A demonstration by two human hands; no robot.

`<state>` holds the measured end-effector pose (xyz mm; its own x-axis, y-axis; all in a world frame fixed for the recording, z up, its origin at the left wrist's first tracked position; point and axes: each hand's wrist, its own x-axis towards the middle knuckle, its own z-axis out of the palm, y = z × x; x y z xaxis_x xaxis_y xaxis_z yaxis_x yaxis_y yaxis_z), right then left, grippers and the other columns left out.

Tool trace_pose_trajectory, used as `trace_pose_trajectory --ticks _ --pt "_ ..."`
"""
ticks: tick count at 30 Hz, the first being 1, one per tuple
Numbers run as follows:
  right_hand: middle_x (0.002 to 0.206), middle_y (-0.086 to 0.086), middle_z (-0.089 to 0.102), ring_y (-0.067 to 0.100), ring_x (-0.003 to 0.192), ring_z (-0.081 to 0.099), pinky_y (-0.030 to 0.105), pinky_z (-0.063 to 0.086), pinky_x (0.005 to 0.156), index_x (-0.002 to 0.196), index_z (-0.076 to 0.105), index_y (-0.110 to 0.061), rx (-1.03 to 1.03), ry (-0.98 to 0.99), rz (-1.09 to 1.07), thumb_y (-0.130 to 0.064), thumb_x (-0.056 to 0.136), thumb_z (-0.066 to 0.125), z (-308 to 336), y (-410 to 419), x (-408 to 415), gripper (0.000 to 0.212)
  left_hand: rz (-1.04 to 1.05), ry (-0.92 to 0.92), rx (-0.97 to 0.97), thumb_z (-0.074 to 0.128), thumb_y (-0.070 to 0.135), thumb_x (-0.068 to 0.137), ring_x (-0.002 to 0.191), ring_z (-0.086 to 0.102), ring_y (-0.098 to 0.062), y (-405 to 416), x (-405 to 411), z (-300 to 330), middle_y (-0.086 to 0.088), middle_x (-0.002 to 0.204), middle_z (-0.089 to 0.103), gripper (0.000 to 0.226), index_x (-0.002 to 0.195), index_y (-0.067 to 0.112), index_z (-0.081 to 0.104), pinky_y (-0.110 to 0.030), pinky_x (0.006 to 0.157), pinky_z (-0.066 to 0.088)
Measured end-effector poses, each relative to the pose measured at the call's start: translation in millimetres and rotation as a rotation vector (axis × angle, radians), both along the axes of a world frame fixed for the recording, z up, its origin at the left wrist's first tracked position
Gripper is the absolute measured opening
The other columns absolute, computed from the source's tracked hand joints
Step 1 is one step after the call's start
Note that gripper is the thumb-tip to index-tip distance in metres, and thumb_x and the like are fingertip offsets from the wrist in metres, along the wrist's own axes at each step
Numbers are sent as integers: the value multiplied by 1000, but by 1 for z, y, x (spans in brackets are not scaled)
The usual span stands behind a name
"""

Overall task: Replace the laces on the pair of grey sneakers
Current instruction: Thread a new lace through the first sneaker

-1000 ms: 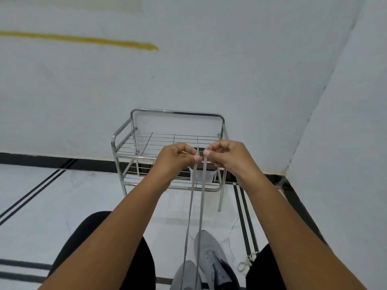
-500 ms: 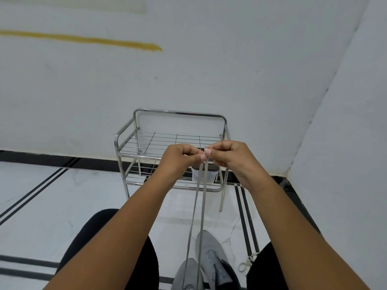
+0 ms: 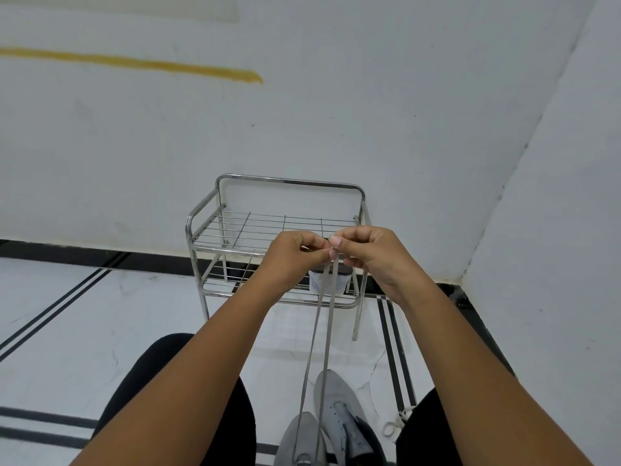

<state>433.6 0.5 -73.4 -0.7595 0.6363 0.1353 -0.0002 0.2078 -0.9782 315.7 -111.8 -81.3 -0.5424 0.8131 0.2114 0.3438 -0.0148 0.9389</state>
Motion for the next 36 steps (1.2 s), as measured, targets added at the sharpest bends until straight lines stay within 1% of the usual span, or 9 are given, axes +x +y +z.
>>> trace_pose_trajectory --ticks 6,13,17,20,25,29,32,34,36 --pt "76 2 69 13 83 64 28 47 79 85 70 -17 -50 35 17 -21 87 69 -2 -3 -1 5 -48 -20 -13 72 15 84 65 64 8 1 2 -4 5 76 70 10 90 8 73 -3 60 45" --pt "82 -5 62 8 70 50 24 48 67 106 73 -10 -319 250 -241 -22 83 74 6 11 5 26 39 -45 -21 75 19 81 64 63 9 5 -3 -9 2 81 73 5 83 15 74 -1 58 43" --pt "77 -6 64 8 69 51 26 49 72 99 75 -10 -209 143 -181 -24 81 76 5 12 9 23 37 -46 -27 75 18 81 62 63 8 5 -3 -9 2 78 72 4 83 14 74 -2 57 44" --pt "88 -3 69 9 77 56 26 51 76 99 76 -14 -91 0 -76 -30 82 74 -1 6 6 23 34 -43 -34 75 21 81 66 65 4 5 -4 -9 3 76 72 4 79 19 73 -6 60 45" --pt "100 3 70 11 87 63 29 53 83 111 70 -11 -94 -193 66 -16 91 65 -19 7 5 22 137 -42 -4 76 22 80 84 70 -13 5 -8 -17 0 85 74 5 81 20 72 -27 83 52" --pt "96 1 72 12 92 67 30 52 86 104 70 -12 -76 -249 110 -19 87 70 -38 -3 -6 18 141 -40 -30 77 22 79 87 69 -14 6 -15 -24 1 84 74 5 78 22 72 -37 93 52" --pt "93 7 73 17 87 70 30 55 82 102 64 -9 -176 -217 -53 -15 94 61 -55 0 -16 11 249 54 -69 73 28 83 83 63 -11 4 -23 -30 6 84 69 10 87 19 72 -32 82 52" --pt "94 13 73 22 82 71 33 59 76 94 60 -7 -321 -224 -338 -10 95 54 -67 15 -16 6 494 250 -148 64 31 90 82 58 -11 -1 -30 -35 8 87 65 14 93 19 70 -27 73 43" --pt "99 14 72 25 83 70 38 59 77 91 61 -4 -313 -241 -694 -6 93 51 -78 34 -7 10 684 285 -185 53 31 95 80 59 -14 -7 -39 -49 7 86 64 18 93 19 66 -27 68 42"
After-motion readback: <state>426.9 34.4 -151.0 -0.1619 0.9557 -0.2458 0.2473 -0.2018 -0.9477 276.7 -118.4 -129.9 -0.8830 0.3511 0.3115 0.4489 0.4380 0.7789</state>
